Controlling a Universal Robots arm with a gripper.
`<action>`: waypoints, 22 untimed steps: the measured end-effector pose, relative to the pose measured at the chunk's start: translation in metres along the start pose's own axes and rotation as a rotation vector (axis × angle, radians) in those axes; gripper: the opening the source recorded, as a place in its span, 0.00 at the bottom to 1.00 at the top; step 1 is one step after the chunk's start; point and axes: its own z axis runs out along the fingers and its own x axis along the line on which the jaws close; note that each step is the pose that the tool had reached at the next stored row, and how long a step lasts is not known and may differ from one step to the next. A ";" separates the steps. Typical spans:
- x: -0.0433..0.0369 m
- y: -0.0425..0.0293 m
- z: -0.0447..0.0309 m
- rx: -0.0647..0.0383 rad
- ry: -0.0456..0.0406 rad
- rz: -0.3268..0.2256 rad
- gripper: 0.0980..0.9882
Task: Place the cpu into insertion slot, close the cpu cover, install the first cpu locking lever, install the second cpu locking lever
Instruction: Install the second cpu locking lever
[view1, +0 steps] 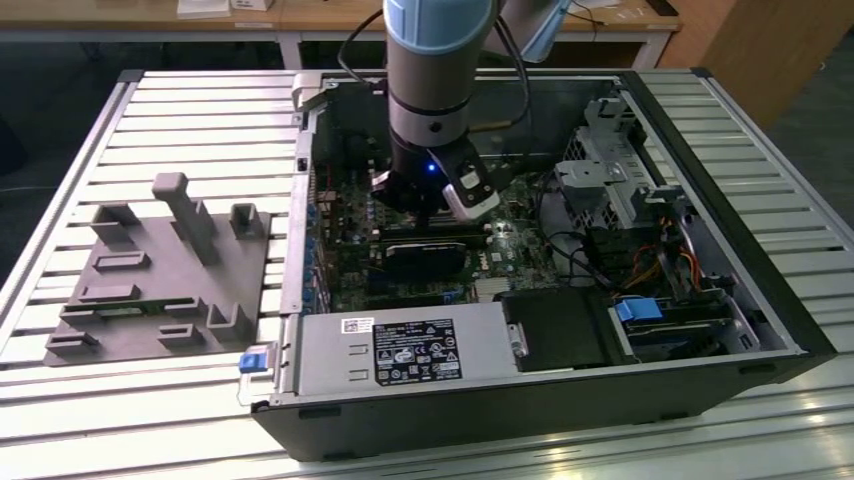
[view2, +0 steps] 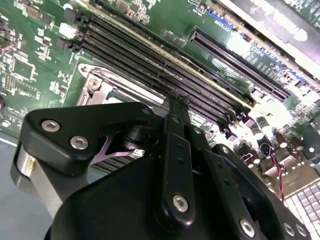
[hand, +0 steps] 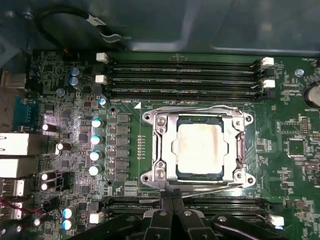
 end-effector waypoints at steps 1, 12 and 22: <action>0.0008 -0.0004 0.0004 -0.004 0.0002 0.000 0.01; 0.0099 -0.0132 0.0005 -0.056 -0.0001 0.001 0.01; 0.0136 -0.0137 0.0036 -0.079 0.0000 0.002 0.01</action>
